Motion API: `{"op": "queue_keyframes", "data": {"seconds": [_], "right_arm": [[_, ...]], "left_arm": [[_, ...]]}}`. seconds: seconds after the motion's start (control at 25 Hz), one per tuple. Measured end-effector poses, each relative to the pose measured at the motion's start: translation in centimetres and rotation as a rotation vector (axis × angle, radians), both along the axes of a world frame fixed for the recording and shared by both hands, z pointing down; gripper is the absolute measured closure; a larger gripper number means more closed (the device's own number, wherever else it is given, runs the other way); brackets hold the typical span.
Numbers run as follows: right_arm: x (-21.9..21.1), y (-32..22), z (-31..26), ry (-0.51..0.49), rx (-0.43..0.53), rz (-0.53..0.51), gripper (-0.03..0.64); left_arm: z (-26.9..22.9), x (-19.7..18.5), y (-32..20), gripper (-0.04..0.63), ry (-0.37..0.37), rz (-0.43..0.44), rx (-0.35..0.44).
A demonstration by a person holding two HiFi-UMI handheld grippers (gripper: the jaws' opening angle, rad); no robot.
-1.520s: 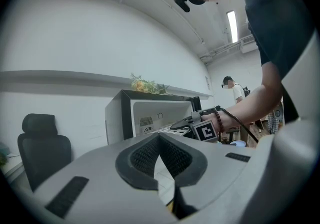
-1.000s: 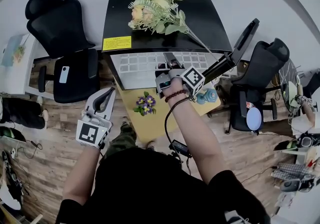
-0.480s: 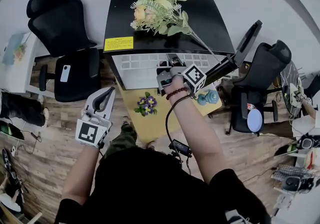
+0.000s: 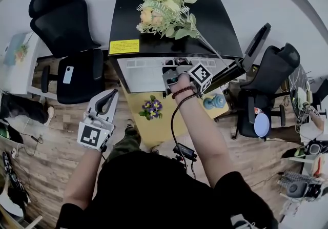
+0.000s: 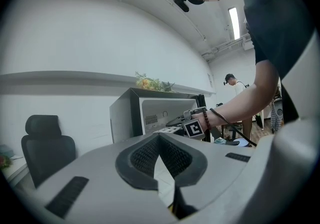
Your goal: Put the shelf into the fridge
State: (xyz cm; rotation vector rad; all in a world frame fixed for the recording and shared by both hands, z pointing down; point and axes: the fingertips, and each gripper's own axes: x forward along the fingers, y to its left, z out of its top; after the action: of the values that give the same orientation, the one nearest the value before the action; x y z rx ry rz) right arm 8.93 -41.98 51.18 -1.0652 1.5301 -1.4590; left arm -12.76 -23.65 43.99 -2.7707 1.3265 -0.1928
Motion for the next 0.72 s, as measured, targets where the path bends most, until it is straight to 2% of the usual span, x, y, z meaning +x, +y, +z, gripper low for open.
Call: {"op": "queue_keyframes", "data": {"seconds": [0.64,0.72], "right_arm": [[-0.1,-0.3,-0.4,0.009,-0.011,-0.014,0.572],[-0.5,0.8,-0.9,0.028,-0.019,-0.041,0.541]], "left_arm": [[-1.0,-0.1,-0.7,0.577,0.005,0.021,0.009],[-1.4,0.5,-1.2,0.577,0.004,0.033,0.011]]}}
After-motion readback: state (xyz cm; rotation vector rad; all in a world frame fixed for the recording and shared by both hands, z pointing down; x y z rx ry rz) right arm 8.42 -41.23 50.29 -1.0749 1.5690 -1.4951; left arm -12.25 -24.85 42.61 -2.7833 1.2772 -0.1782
